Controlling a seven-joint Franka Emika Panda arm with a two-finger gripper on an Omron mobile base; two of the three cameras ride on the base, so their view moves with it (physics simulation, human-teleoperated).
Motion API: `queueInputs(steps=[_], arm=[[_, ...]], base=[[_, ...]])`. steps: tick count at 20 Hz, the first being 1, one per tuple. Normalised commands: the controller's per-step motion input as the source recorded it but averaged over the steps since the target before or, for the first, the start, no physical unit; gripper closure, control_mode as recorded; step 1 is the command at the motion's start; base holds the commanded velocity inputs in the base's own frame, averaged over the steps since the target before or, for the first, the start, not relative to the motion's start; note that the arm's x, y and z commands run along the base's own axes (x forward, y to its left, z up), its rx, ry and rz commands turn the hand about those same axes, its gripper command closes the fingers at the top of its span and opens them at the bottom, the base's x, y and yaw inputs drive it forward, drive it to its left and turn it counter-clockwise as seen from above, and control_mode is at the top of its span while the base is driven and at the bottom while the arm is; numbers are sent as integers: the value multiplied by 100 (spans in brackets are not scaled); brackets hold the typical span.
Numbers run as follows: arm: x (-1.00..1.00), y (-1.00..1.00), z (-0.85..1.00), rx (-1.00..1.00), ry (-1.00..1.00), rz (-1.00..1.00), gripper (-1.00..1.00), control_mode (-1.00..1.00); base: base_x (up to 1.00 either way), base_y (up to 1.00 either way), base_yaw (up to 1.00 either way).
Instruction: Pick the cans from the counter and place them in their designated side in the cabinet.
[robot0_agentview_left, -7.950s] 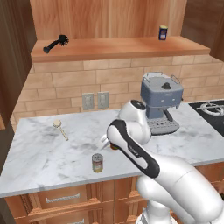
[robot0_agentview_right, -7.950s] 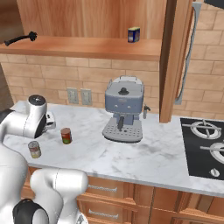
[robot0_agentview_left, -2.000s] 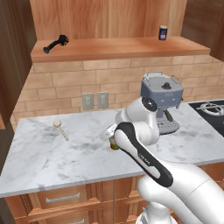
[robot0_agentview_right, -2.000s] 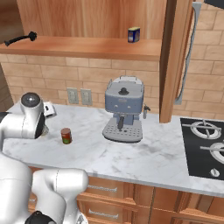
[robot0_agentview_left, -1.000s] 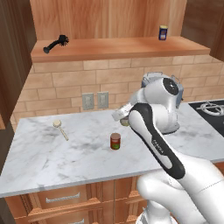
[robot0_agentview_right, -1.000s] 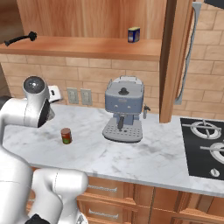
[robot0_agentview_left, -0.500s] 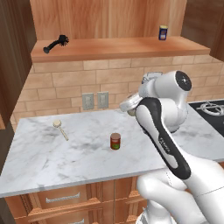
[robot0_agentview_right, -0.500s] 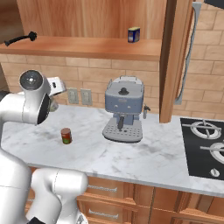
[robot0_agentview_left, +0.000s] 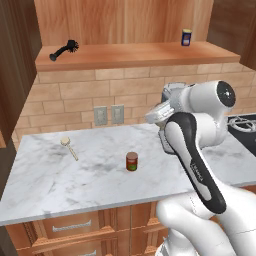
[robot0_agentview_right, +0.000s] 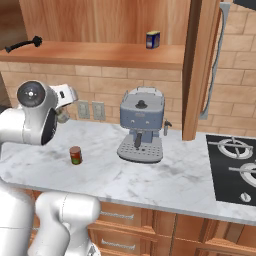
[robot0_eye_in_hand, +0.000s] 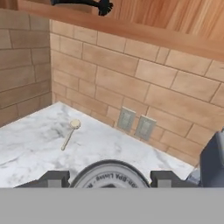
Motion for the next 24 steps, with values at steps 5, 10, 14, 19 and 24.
queueInputs(steps=[5,10,14,19,24], arm=[[-30,-10,7,2,-1,-6,100,-100],[-29,-23,11,4,0,-7,100,-100],[-19,-31,21,5,0,-6,100,-100],[-16,-28,22,4,0,-6,100,-100],[-22,-29,24,4,0,-8,100,-100]], base=[[0,0,0],[0,0,0],[0,0,0],[0,0,0],[0,0,0]])
